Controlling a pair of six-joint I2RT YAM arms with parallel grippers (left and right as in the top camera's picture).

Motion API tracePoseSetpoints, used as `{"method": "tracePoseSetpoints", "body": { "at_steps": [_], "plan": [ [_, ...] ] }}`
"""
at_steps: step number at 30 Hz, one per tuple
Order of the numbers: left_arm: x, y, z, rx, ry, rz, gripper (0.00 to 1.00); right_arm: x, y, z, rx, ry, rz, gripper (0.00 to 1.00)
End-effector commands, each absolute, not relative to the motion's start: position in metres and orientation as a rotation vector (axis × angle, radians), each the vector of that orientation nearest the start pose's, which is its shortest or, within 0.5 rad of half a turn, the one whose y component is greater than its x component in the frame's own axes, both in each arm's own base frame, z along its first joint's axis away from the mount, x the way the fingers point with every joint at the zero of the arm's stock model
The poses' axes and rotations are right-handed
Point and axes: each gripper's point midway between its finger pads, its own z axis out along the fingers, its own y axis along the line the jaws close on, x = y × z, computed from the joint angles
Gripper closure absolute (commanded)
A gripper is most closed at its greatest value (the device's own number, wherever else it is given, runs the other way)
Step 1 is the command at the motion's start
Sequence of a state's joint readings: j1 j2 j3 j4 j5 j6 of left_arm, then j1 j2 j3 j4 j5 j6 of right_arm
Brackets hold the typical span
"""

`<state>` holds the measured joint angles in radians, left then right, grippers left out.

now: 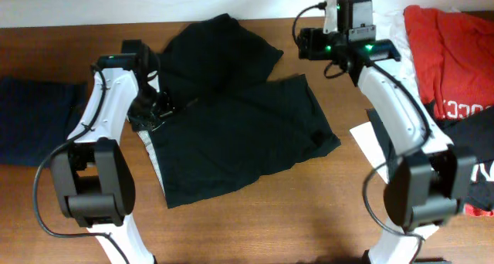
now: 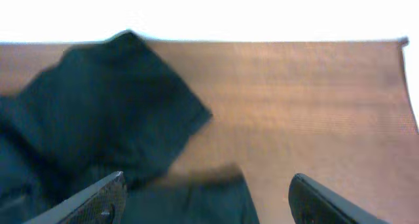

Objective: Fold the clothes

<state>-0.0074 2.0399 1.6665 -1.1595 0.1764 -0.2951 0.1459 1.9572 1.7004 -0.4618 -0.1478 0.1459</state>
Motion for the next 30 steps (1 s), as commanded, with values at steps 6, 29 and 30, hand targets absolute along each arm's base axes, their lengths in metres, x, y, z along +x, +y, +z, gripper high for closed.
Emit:
{"method": "tracePoseSetpoints", "body": {
  "at_steps": [6, 29, 30],
  "plan": [
    [0.394, -0.066, 0.076, -0.326, 3.104, -0.301, 0.01, 0.597, 0.157, 0.078, -0.149, 2.268, 0.563, 0.22],
    [0.392, -0.076, 0.076, -0.285, 3.11, -0.301, 0.01, 0.624, 0.106, 0.038, 0.051, 2.292, 0.273, 0.96],
    [0.392, -0.076, 0.076, -0.285, 3.11, -0.301, 0.01, 0.621, 0.089, 0.038, 0.089, 2.314, 0.224, 0.96]
  ]
}}
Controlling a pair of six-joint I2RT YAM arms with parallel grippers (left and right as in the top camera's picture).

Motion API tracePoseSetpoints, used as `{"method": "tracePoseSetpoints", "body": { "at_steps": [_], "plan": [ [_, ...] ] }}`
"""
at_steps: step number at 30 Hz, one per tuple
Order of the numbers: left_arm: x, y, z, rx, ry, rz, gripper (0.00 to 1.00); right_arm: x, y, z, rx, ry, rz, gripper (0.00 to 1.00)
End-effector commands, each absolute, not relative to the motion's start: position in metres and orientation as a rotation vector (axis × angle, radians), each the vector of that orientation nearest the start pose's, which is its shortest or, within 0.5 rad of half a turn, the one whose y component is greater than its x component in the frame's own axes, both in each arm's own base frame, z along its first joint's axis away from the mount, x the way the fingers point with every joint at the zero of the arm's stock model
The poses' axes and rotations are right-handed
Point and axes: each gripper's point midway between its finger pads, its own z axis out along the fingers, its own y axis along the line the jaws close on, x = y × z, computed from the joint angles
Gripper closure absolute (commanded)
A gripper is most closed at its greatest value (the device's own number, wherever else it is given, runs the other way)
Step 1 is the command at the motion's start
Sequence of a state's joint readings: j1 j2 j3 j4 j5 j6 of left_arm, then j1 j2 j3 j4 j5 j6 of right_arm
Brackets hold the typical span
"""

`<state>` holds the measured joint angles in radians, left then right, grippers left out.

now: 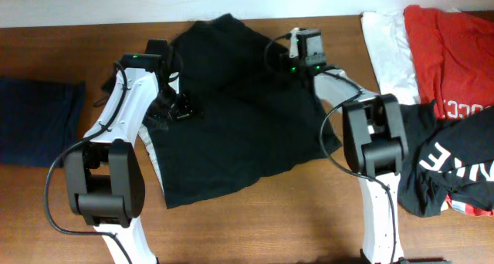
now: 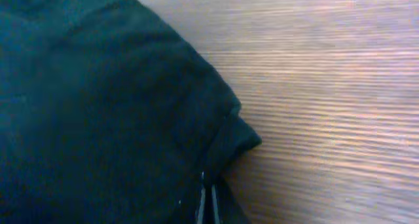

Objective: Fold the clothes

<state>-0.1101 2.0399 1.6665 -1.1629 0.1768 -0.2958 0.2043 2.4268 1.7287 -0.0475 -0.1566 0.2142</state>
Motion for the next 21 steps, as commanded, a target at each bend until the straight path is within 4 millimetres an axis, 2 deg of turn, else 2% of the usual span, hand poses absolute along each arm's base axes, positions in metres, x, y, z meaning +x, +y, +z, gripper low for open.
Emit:
{"method": "tracePoseSetpoints", "body": {
  "at_steps": [1, 3, 5, 8, 9, 10, 11, 13, 14, 16, 17, 19, 21],
  "plan": [
    [0.393, -0.076, 0.076, -0.285, 3.109, -0.301, 0.01, 0.605, 0.048, 0.027, 0.178, 2.415, 0.121, 0.96],
    [0.393, -0.076, 0.076, -0.285, 3.109, -0.301, 0.01, 0.584, 0.024, 0.016, 0.234, 2.518, 0.089, 0.96],
    [0.393, -0.076, 0.076, -0.285, 3.11, -0.301, 0.01, 0.552, -0.001, 0.006, 0.301, 2.653, 0.053, 0.96],
    [0.393, -0.076, 0.076, -0.284, 3.109, -0.301, 0.01, 0.528, -0.012, 0.008, 0.34, 2.74, 0.037, 0.96],
    [0.393, -0.076, 0.076, -0.284, 3.109, -0.301, 0.01, 0.525, -0.009, 0.011, 0.336, 2.751, 0.065, 0.92],
    [0.393, -0.076, 0.076, -0.284, 3.11, -0.301, 0.01, 0.526, -0.001, 0.019, 0.324, 2.748, 0.124, 0.59],
    [0.392, -0.076, 0.076, -0.285, 3.11, -0.301, 0.01, 0.528, 0.003, 0.031, 0.316, 2.736, 0.165, 0.21],
    [0.392, -0.076, 0.076, -0.285, 3.111, -0.301, 0.01, 0.532, 0.0, 0.063, 0.316, 2.696, 0.171, 0.12],
    [0.391, -0.076, 0.076, -0.286, 3.115, -0.299, 0.01, 0.533, -0.002, 0.082, 0.318, 2.675, 0.17, 0.04],
    [0.386, -0.075, 0.076, -0.294, 3.137, -0.293, 0.01, 0.528, -0.006, 0.126, 0.325, 2.643, 0.206, 0.01],
    [0.384, -0.074, 0.076, -0.298, 3.146, -0.29, 0.01, 0.517, 0.003, 0.144, 0.31, 2.653, 0.293, 0.01],
    [0.38, -0.074, 0.076, -0.301, 3.161, -0.289, 0.01, 0.49, 0.01, 0.152, 0.279, 2.732, 0.347, 0.01],
    [0.372, -0.071, 0.076, -0.309, 3.194, -0.268, 0.01, 0.449, 0.006, 0.141, 0.508, 2.888, 0.365, 0.01]
  ]
}}
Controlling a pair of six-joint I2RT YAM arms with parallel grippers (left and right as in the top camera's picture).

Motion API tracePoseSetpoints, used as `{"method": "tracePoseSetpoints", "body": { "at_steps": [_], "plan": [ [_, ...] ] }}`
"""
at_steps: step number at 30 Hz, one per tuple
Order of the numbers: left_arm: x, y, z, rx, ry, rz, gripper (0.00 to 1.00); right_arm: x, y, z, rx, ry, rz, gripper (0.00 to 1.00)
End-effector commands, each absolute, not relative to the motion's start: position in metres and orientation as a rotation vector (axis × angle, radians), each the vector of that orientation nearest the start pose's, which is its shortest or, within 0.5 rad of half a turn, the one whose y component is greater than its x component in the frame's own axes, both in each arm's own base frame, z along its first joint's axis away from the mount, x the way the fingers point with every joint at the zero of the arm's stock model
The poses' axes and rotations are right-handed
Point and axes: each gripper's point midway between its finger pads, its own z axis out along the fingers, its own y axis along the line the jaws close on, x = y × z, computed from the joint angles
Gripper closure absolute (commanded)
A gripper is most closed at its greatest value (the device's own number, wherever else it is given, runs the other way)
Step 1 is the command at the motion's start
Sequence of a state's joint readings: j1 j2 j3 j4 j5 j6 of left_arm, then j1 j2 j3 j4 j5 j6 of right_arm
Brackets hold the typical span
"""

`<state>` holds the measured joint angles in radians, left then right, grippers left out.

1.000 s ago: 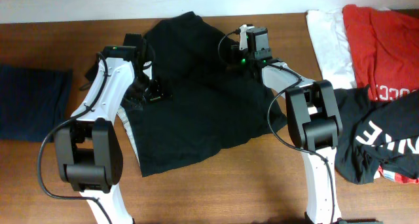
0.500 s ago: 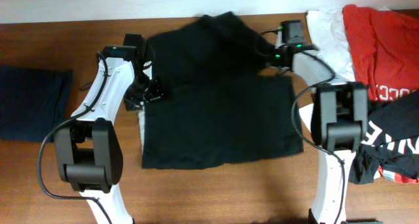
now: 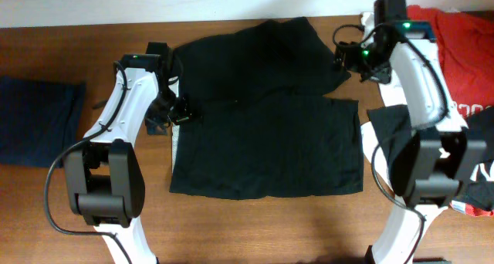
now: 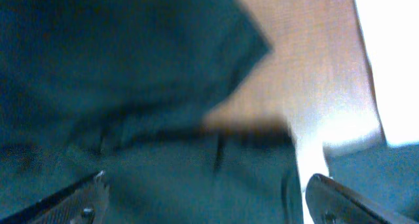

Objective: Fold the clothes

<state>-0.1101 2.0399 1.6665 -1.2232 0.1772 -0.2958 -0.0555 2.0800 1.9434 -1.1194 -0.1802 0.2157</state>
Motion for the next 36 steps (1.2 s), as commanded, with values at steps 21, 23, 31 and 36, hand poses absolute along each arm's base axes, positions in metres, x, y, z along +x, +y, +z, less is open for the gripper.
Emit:
{"method": "tracePoseSetpoints", "body": {
  "at_steps": [21, 23, 31, 36],
  "plan": [
    [0.254, -0.051, 0.052, -0.519, 3.331, -0.133, 0.01, 0.24, -0.002, 0.115, 1.27, 3.002, 0.335, 0.01],
    [0.244, -0.05, 0.049, -0.668, 3.242, -0.144, 0.04, 0.229, 0.002, 0.105, 1.274, 2.966, 0.349, 0.01],
    [0.221, -0.048, 0.023, -1.261, 2.983, -0.165, 0.04, 0.215, 0.004, 0.09, 1.51, 2.919, 0.326, 0.01],
    [0.217, -0.046, -0.001, -1.441, 2.868, -0.171, 0.09, 0.222, 0.003, 0.089, 1.57, 2.862, 0.331, 0.01]
  ]
}}
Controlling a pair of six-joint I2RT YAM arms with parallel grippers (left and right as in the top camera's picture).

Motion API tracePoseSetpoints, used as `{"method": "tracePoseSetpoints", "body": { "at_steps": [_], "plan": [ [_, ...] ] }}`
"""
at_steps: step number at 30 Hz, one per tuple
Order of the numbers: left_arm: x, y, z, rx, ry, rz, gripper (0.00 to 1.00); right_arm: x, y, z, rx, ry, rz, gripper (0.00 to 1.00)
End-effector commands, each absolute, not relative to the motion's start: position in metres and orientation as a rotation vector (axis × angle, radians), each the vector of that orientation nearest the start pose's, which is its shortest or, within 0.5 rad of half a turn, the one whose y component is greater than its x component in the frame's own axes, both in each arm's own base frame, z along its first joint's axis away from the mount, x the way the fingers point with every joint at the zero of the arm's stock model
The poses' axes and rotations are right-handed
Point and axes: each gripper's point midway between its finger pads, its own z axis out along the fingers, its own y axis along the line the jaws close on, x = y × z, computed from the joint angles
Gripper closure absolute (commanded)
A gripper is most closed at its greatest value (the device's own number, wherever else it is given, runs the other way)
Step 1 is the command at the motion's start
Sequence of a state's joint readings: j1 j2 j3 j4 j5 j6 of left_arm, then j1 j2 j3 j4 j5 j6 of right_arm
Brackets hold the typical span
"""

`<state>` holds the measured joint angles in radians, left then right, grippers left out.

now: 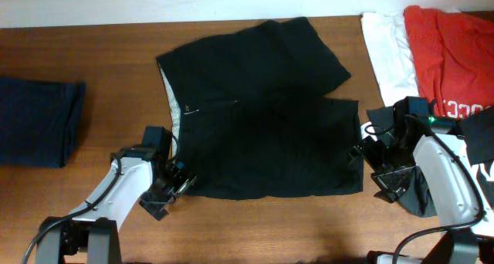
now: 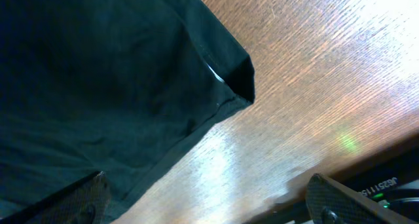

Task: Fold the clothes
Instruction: 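Grasp the bottom corners of the shorts with both grippers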

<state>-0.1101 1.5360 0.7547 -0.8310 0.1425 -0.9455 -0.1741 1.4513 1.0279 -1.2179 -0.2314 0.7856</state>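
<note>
Black shorts [image 1: 262, 140] lie spread flat mid-table, waistband to the left, both legs pointing right. In the right wrist view the hem corner of the near leg [image 2: 239, 80] rests on the wood. My right gripper [image 2: 208, 201] is open just off that corner, with nothing between its fingers [image 2: 88, 198]; overhead it sits at the shorts' near right corner [image 1: 360, 152]. My left gripper [image 1: 174, 185] is at the near left corner of the shorts, and its jaws cannot be made out.
A folded navy garment [image 1: 38, 121] lies at the far left. White [image 1: 386, 48] and red [image 1: 448, 55] shirts are piled at the back right, with a black printed garment [image 1: 478, 137] beside the right arm. The table's front edge is close to both arms.
My left gripper has gone from the waistband's left side to the near left corner. My right gripper, open both times, has gone from the far leg to the near right corner.
The shorts lay crumpled with my left gripper at their left edge and my right gripper open over the far side. Then the right gripper was shut on a leg corner. After that the shorts lay flat and it was open. Both grippers are now at the near corners.
</note>
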Motion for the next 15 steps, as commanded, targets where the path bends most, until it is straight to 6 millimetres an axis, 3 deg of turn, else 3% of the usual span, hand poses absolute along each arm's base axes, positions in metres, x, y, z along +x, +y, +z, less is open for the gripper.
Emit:
{"method": "tracePoseSetpoints", "body": {
  "at_steps": [1, 7, 15],
  "plan": [
    [0.222, -0.044, -0.002, -1.443, 2.84, -0.167, 0.16, 0.222, 0.003, 0.089, 1.57, 2.863, 0.33, 0.01],
    [0.248, -0.041, -0.001, -1.474, 2.707, -0.205, 0.43, 0.222, 0.003, 0.089, 1.569, 2.863, 0.33, 0.01],
    [0.245, -0.041, -0.002, -1.483, 2.713, -0.2, 0.79, 0.222, 0.003, 0.089, 1.571, 2.864, 0.33, 0.01]
  ]
}}
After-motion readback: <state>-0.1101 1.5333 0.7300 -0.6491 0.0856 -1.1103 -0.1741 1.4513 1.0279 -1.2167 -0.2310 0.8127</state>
